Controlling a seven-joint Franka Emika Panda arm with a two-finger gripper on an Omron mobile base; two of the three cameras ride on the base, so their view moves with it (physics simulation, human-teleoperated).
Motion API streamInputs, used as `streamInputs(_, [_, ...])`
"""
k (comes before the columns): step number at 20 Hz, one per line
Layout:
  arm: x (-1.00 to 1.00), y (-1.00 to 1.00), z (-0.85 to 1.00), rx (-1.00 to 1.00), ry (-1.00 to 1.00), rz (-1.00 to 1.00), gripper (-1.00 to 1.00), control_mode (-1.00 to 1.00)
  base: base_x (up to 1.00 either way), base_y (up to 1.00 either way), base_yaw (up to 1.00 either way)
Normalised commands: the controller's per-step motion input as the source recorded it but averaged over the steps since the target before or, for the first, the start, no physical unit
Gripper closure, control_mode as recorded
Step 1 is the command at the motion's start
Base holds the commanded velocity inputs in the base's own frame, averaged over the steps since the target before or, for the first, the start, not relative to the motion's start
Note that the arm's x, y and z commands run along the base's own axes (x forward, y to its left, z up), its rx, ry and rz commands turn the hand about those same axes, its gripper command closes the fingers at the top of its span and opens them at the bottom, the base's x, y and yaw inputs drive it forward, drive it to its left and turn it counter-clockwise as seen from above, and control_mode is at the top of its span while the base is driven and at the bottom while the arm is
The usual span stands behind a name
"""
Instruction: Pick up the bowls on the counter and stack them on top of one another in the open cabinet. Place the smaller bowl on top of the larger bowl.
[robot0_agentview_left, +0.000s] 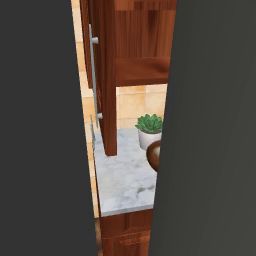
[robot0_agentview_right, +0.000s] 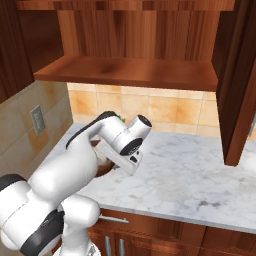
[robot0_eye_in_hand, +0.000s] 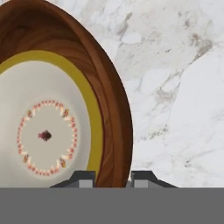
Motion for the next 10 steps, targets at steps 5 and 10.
streamInputs(5, [-0.27, 0.0, 0.38, 0.0, 0.0, -0.07, 1.0, -1.0, 0.0, 0.0, 0.0])
streamInputs(10, [-0.36, -0.04, 0.43, 0.0, 0.0, -0.09, 1.0, -1.0, 0.0, 0.0, 0.0])
